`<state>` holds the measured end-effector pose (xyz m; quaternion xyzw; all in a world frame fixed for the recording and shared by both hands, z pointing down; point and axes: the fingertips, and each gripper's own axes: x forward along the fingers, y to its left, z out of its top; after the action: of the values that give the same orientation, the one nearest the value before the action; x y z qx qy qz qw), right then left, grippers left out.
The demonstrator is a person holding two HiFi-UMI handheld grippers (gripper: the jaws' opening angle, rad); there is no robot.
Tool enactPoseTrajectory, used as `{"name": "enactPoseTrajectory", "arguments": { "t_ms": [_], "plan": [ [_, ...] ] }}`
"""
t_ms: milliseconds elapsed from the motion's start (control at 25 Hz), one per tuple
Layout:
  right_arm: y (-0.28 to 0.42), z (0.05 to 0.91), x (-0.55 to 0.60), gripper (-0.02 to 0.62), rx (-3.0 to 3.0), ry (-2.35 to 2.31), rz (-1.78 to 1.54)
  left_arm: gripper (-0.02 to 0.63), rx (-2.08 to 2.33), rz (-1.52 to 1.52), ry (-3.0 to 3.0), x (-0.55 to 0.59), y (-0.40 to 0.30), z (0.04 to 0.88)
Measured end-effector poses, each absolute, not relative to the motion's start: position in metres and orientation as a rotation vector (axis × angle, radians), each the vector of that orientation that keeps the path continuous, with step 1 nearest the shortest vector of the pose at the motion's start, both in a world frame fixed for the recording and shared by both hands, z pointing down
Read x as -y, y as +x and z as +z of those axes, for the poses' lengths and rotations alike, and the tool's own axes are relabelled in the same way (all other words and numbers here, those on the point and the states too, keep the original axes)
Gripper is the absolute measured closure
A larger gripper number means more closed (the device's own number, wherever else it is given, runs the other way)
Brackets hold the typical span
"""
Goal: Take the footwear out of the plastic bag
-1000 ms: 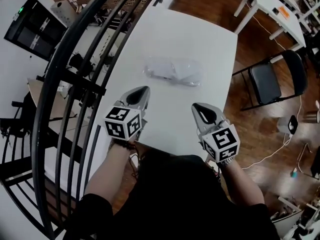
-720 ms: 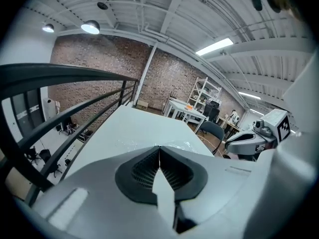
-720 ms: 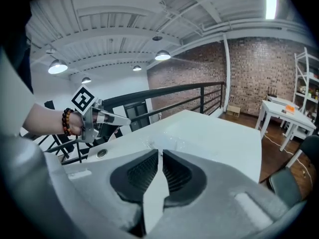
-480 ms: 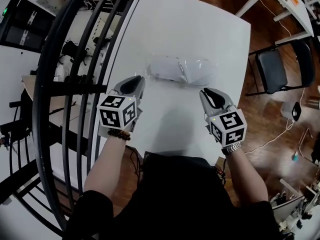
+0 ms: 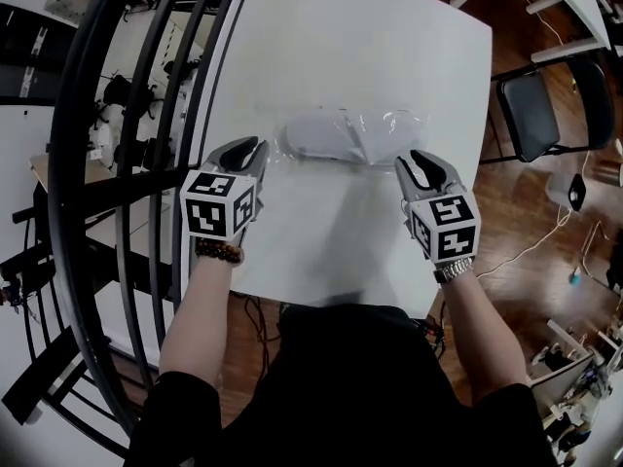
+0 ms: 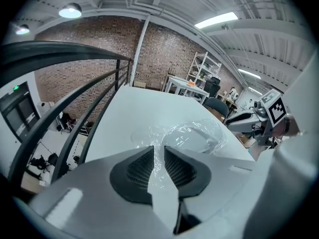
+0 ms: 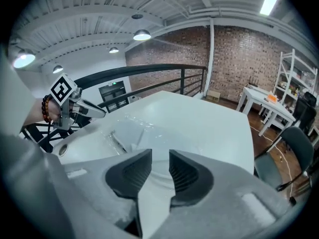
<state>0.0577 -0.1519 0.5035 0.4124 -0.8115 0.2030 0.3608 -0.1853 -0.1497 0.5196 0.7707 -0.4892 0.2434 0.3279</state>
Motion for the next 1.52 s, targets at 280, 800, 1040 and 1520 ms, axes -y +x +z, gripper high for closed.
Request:
{"name": "enactPoseTrajectory", "arguments": {
  "t_ms": [280,800,1040,1520],
  "plan": [
    [0.091,0.517,0.172,0.503,2.01,1.143,0.561,0.523,1.192,0.81,2.073,0.162,-0.181,0.535],
    [0.104,0.556,0.178,0.503,1.925,1.067,0.571,0.52,0.995,1.025,2.108,0.154,-0.169,0.561],
    [0.103,0.56,0.182,0.503,1.92,1.044,0.559,0.52,0.897,1.007,2.104,0.149,-0.168,0.568],
    [0.105,0.558,0.188,0.505,1.932,1.027,0.534,0.508,0.709,0.922,2.146,0.135,-0.151,0.559]
  ]
}}
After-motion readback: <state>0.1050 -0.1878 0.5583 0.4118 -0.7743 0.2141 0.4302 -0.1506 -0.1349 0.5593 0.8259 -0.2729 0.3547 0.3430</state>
